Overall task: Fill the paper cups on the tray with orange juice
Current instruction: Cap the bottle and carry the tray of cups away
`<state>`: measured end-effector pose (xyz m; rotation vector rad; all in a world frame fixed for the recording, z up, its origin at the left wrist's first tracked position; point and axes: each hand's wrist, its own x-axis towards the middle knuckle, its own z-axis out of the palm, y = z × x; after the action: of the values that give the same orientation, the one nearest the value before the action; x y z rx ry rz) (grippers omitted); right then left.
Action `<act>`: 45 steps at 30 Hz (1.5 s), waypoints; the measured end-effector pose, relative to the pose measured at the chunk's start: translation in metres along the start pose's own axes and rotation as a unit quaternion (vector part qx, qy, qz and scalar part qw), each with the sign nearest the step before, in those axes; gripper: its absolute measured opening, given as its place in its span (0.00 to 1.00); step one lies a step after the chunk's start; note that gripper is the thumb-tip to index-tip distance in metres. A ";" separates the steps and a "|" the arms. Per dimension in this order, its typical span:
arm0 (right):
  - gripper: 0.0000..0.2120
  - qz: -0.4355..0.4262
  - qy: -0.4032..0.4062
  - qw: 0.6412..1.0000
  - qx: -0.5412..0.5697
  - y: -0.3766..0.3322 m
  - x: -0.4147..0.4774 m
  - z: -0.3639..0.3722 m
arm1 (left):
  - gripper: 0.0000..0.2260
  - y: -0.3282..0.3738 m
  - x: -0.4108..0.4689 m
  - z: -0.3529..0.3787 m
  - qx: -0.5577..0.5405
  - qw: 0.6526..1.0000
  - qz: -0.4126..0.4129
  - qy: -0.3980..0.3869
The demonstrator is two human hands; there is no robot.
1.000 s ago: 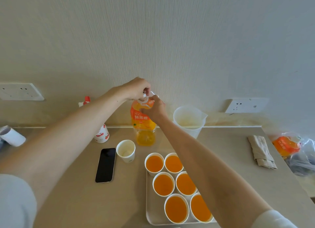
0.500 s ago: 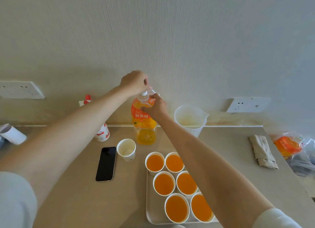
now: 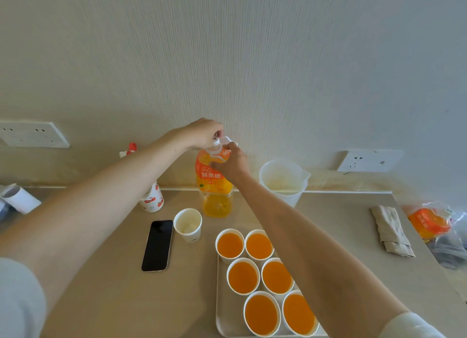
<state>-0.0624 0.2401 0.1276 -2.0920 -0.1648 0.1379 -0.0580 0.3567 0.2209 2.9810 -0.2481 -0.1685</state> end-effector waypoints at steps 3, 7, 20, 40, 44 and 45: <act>0.30 0.002 -0.001 1.000 0.008 0.000 0.001 0.000 | 0.10 -0.001 -0.001 -0.002 -0.014 1.000 -0.016 0.016; 0.30 0.003 -0.001 1.000 0.009 -0.001 0.001 0.001 | 0.16 0.002 -0.002 0.006 0.010 0.997 -0.063 0.049; 0.30 -0.029 -0.008 0.999 -0.026 -0.004 -0.008 0.006 | 0.15 -0.012 -0.008 0.002 0.005 0.999 -0.012 0.029; 0.29 -0.018 0.003 1.000 -0.001 -0.011 0.006 0.029 | 0.19 -0.024 -0.018 0.012 -0.035 0.994 -0.046 0.089; 0.29 -0.013 0.001 1.000 -0.008 -0.013 0.007 0.029 | 0.16 -0.022 -0.013 0.008 0.007 0.998 -0.045 0.049; 0.29 -0.009 0.002 1.000 -0.008 -0.013 0.008 0.029 | 0.14 -0.021 -0.013 0.006 0.021 0.998 -0.038 0.037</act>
<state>-0.0605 0.2726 0.1247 -2.1055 -0.1838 0.1223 -0.0677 0.3785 0.2131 3.0331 -0.1316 -0.0618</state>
